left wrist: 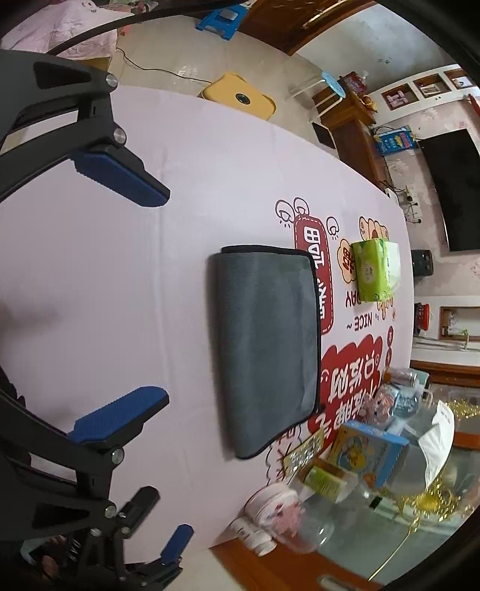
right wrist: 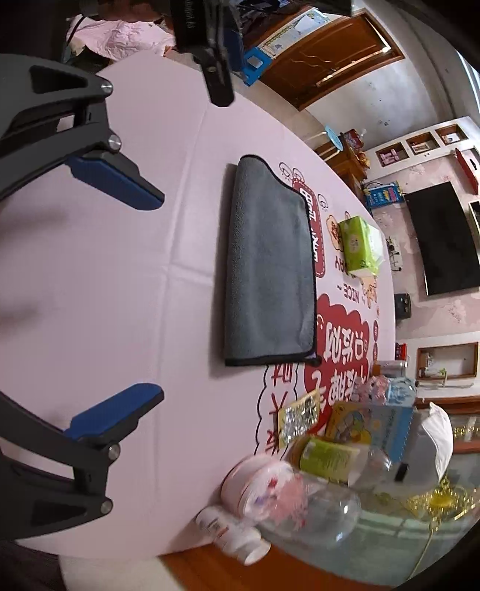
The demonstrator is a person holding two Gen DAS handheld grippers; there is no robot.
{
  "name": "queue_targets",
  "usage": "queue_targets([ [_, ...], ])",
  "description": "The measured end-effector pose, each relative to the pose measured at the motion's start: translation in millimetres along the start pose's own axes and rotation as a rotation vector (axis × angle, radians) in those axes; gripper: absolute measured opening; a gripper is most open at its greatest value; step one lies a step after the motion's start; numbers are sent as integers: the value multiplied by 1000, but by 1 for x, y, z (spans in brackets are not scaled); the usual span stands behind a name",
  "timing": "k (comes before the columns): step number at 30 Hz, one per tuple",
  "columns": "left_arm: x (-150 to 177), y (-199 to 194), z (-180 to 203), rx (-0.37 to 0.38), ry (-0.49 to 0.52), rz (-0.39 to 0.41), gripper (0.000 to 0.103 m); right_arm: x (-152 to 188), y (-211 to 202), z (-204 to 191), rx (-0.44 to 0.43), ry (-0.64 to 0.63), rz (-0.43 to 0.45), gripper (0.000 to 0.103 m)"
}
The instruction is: Fold towel
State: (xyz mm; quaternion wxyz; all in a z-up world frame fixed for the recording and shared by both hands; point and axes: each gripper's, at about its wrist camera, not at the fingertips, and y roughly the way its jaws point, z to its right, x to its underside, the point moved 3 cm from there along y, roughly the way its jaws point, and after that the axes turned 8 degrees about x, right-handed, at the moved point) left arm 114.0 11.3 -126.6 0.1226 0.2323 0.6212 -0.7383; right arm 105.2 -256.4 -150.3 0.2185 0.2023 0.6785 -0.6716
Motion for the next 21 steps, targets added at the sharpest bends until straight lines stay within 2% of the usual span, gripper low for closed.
queue_targets([
  [7, 25, -42, 18, 14, 24, 33, 98, 15, -51, 4, 18, 22, 10, 95],
  [16, 36, -96, 32, 6, 3, 118, 98, 24, -107, -7, -8, 17, 19, 95],
  [21, 41, -109, 40, 15, -6, 133, 98, 23, -130, -18, -32, 17, 30, 95],
])
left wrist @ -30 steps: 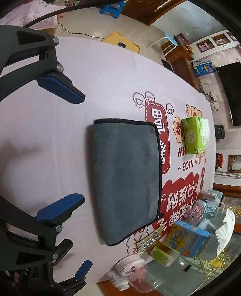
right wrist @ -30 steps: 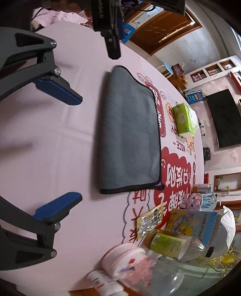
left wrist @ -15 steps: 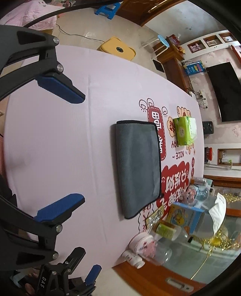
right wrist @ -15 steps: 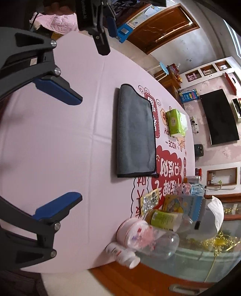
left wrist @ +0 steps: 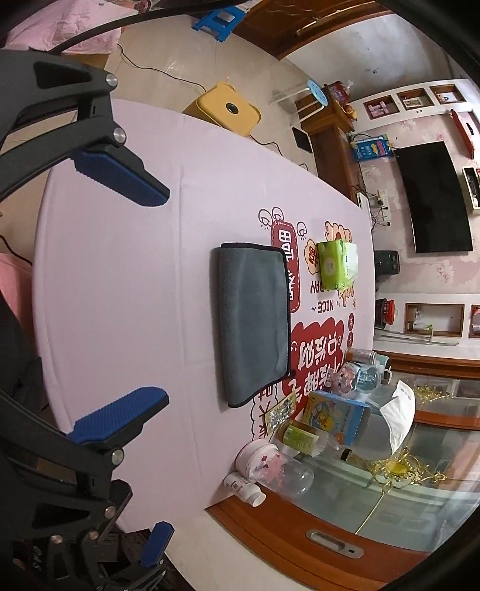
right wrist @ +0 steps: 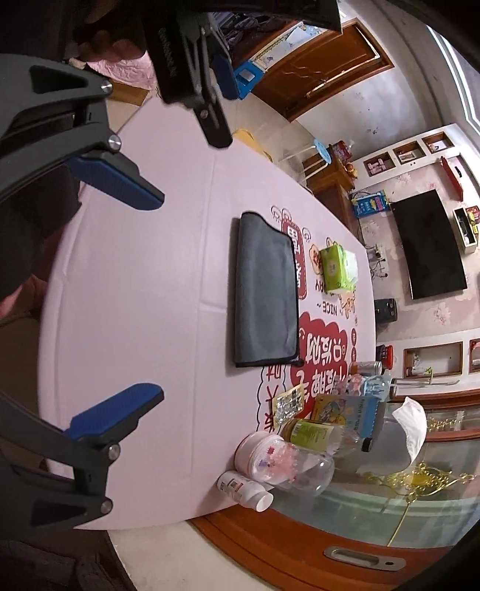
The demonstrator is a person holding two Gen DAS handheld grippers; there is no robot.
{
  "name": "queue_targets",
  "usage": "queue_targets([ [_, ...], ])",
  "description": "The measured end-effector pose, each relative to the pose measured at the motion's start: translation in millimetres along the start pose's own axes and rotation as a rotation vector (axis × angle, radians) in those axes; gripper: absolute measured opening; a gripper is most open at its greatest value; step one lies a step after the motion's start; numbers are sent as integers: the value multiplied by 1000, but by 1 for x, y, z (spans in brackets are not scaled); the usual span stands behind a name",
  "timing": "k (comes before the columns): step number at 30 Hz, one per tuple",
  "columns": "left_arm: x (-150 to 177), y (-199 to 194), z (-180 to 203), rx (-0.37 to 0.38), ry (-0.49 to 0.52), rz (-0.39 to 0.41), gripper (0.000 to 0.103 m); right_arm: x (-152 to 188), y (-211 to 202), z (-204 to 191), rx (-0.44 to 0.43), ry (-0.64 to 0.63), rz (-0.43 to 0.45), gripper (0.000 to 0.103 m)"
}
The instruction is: Fold towel
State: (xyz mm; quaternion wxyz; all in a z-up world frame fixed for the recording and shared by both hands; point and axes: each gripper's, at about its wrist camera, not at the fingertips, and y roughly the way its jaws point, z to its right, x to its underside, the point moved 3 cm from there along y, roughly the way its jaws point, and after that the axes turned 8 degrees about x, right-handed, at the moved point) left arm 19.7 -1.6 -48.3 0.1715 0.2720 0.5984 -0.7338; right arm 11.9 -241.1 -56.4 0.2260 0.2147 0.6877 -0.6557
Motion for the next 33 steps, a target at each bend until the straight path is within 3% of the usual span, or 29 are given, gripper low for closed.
queue_targets([
  [4, 5, -7, 6, -10, 3, 18, 98, 1, -13, -7, -1, -3, 23, 95],
  [10, 7, -15, 10, -58, 14, 67, 98, 2, -21, -5, 67, 40, 70, 96],
  [14, 9, -16, 10, -70, 5, 81, 98, 4, -22, -1, 102, 68, 88, 102],
  [17, 11, -14, 9, -80, -6, 83, 102, 5, -21, -1, 111, 71, 90, 103],
  [33, 11, -10, 10, -97, -13, 94, 102, 4, -9, -2, 102, 64, 61, 103],
])
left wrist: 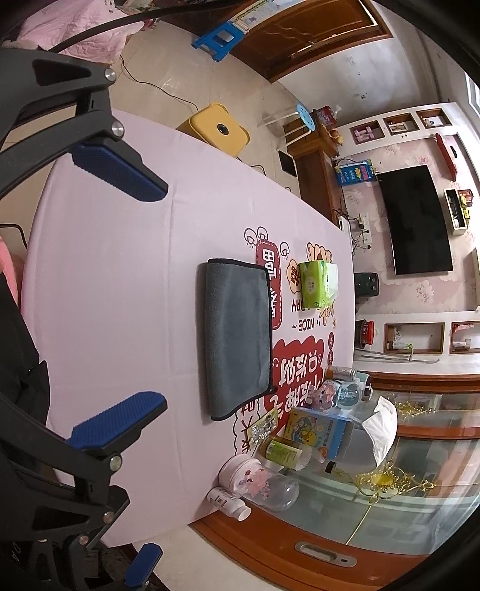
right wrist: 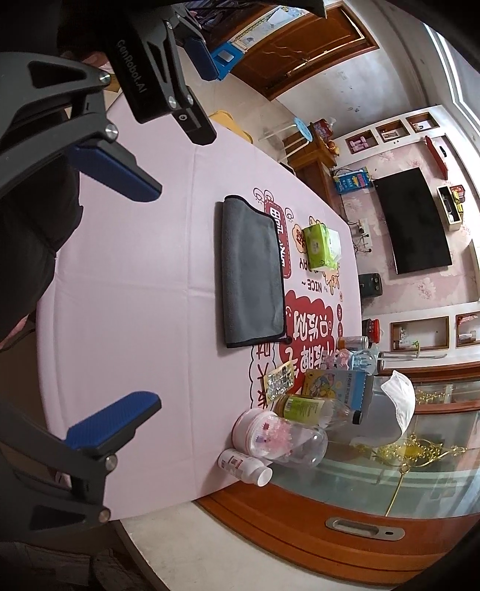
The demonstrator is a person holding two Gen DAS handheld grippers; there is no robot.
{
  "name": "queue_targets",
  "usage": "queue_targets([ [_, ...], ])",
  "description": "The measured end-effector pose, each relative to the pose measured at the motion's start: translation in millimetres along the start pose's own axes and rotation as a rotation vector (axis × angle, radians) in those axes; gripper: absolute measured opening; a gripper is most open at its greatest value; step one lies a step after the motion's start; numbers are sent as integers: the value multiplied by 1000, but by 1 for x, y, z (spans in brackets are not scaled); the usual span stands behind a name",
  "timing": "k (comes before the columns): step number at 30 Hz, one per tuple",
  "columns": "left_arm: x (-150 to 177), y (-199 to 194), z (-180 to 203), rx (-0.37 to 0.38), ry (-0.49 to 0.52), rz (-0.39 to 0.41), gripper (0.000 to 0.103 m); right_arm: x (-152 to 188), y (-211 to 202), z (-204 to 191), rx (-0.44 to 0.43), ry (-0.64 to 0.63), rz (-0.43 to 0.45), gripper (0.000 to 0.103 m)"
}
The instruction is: Fold towel
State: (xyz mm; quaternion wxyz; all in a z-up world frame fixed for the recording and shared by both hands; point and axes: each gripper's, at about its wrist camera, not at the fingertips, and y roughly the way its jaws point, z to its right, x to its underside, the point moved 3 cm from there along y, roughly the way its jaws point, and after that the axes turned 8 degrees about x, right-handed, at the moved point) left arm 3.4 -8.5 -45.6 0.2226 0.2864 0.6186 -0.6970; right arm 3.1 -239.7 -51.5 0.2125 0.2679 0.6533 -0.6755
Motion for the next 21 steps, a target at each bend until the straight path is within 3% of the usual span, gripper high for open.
queue_targets([
  [21, -4, 4, 2, -5, -1, -8, 102, -1, 6, -1, 0, -3, -10, 103],
])
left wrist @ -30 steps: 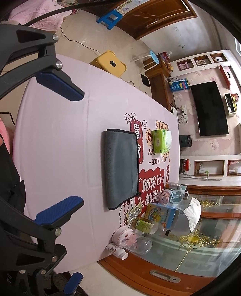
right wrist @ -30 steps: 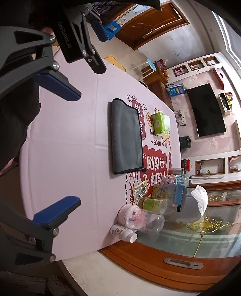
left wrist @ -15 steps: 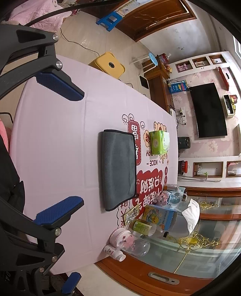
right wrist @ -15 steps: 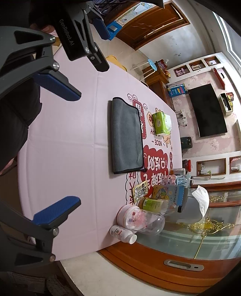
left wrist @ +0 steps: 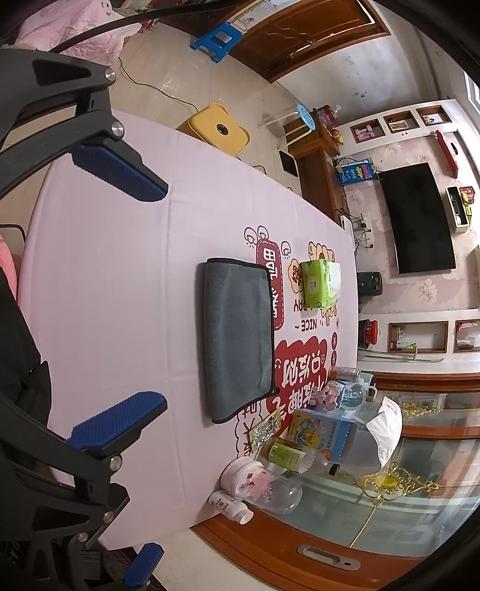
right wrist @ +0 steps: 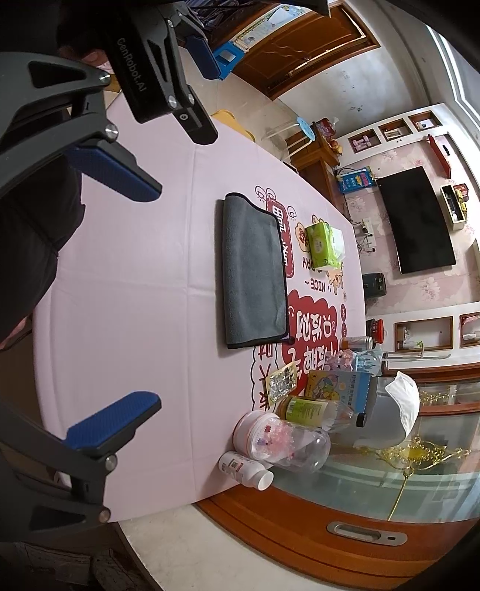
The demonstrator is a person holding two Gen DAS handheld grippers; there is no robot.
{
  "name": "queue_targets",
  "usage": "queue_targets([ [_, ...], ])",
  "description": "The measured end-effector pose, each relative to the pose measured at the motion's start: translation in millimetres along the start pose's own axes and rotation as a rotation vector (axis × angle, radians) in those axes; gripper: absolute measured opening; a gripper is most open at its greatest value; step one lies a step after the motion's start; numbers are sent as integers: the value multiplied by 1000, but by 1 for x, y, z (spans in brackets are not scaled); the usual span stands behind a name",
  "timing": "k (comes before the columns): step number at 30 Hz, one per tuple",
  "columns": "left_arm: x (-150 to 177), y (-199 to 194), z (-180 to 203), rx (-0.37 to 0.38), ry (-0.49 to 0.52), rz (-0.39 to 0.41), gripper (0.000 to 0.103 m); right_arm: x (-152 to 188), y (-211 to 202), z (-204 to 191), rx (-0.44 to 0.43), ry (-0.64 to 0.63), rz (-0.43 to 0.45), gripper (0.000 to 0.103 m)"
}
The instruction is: Fold towel
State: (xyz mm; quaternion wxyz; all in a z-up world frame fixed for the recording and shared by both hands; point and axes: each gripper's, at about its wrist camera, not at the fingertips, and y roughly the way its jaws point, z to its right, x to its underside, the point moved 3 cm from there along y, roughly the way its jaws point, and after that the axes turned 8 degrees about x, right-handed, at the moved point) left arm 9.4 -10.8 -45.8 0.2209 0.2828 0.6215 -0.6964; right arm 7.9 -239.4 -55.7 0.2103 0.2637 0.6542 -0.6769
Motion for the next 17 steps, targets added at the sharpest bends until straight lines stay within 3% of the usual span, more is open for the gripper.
queue_targets([
  [17, 7, 6, -8, 3, -5, -23, 102, 2, 9, -8, 1, -11, -27, 103],
])
